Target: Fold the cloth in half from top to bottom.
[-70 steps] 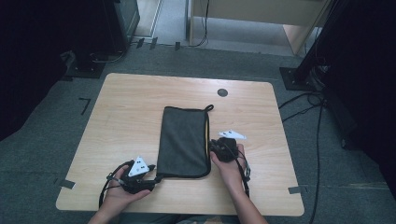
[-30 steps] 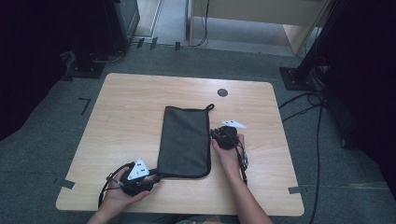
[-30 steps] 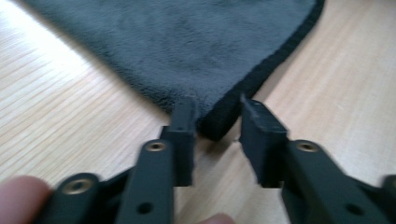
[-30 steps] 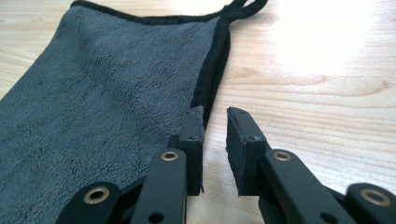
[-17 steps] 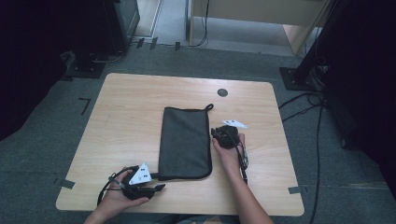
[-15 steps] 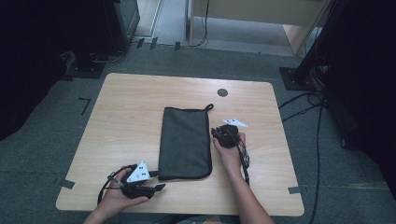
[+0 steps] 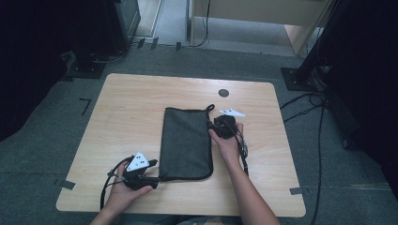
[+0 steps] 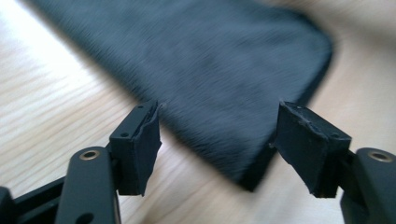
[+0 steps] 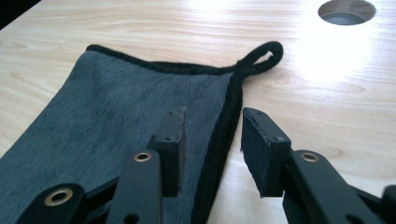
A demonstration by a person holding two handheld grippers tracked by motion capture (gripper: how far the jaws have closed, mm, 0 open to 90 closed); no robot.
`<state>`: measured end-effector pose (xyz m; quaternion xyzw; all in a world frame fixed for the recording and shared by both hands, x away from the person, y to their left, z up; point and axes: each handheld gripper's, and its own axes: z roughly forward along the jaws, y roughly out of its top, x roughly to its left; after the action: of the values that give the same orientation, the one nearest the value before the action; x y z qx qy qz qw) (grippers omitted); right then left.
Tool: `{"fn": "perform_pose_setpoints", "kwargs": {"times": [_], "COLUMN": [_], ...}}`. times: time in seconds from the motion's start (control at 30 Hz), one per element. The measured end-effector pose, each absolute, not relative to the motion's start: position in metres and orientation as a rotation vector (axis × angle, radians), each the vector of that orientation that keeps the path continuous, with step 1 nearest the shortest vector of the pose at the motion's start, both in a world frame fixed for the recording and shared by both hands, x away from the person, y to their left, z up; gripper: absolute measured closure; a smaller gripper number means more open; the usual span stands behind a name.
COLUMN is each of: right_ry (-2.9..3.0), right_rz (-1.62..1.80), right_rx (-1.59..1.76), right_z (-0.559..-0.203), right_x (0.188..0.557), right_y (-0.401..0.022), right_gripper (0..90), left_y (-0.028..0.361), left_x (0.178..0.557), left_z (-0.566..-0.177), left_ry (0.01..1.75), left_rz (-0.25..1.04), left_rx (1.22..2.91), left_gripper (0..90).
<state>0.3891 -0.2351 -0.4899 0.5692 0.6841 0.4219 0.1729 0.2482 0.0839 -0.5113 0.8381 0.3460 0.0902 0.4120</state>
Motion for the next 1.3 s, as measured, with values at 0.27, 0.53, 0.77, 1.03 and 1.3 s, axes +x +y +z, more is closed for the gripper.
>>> {"fn": "perform_pose_setpoints", "kwargs": {"times": [0.27,0.53,0.77,1.03,1.3], "right_ry": [1.973,1.99,2.02,1.944,1.961], "right_rz": [1.182,1.207,1.08,1.084,1.189], "right_rx": [1.654,1.747,1.572,1.686,1.705], "right_z": [-0.503,-0.511,-0.519,-0.518,-0.515], "right_x": [0.427,0.45,0.453,0.464,0.469], "right_y": [-0.234,-0.236,-0.22,-0.228,-0.237], "right_gripper": [60.6,61.4,78.1,83.0,69.2], "left_y": [0.08,0.079,0.079,0.079,0.081], "left_x": [0.242,0.24,0.239,0.239,0.248], "left_z": [-0.516,-0.516,-0.516,-0.516,-0.51], "left_ry": [0.878,0.879,0.871,0.865,0.883], "left_rz": [0.284,0.296,0.294,0.294,0.269], "left_rx": [2.178,2.176,2.179,2.182,2.168], "left_gripper": [28.9,29.0,29.8,30.8,26.1]}}
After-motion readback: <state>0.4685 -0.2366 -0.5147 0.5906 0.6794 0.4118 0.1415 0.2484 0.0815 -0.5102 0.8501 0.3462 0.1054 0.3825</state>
